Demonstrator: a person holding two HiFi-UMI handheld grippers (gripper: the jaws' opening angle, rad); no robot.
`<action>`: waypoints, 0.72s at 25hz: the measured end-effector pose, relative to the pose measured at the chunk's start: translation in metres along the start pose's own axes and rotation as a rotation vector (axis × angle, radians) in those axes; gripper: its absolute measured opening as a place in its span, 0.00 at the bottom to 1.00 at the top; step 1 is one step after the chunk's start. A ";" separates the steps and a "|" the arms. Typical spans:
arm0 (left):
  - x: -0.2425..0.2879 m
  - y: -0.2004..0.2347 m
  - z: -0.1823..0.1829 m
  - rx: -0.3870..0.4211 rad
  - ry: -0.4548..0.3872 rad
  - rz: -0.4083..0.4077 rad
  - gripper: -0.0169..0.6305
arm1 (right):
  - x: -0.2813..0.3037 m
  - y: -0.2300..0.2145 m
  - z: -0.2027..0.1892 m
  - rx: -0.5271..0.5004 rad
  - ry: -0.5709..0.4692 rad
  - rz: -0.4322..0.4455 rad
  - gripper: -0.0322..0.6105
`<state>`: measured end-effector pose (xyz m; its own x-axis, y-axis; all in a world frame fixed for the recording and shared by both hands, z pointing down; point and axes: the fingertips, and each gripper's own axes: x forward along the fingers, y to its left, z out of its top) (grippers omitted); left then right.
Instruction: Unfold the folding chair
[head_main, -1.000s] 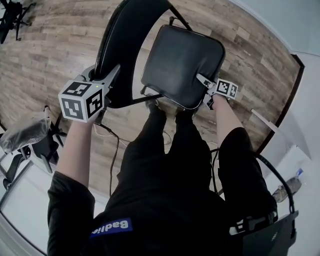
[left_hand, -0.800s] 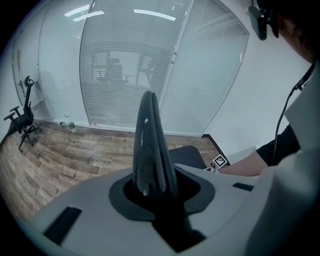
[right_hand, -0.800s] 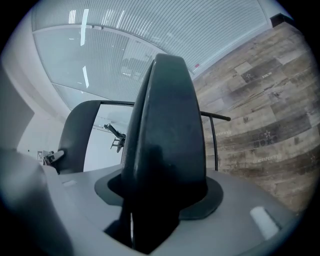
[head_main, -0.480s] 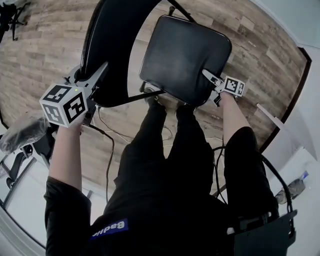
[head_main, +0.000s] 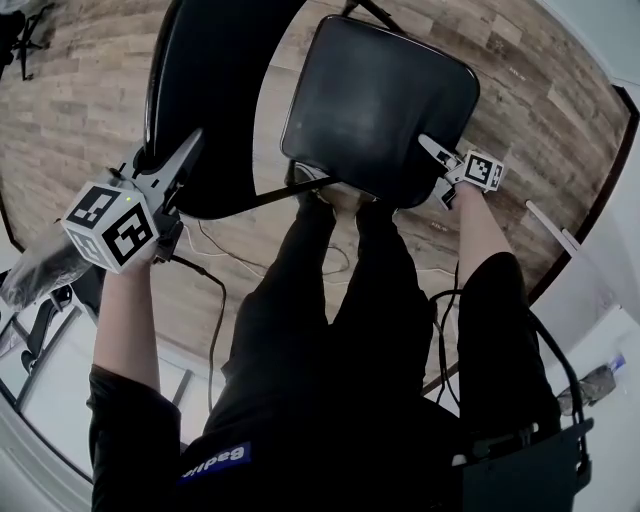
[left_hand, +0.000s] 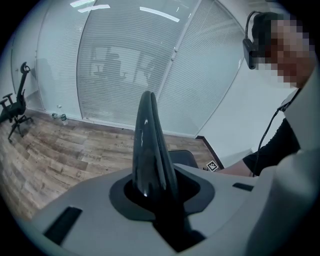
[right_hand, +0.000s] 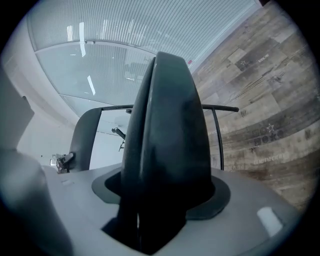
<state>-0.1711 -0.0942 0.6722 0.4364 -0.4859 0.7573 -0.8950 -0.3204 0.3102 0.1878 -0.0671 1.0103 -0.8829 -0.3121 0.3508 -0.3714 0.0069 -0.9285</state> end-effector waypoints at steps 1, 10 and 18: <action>0.001 0.001 -0.001 -0.002 0.000 -0.004 0.17 | 0.000 -0.004 -0.001 0.000 -0.001 -0.001 0.51; 0.003 0.004 -0.010 -0.015 0.019 -0.003 0.17 | 0.002 -0.022 -0.004 -0.009 -0.009 0.022 0.56; 0.005 0.011 -0.019 -0.035 0.013 -0.032 0.17 | 0.001 -0.032 -0.010 -0.011 -0.005 0.055 0.56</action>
<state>-0.1805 -0.0851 0.6906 0.4635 -0.4654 0.7540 -0.8836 -0.3066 0.3539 0.1963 -0.0585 1.0419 -0.9006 -0.3158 0.2988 -0.3255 0.0342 -0.9449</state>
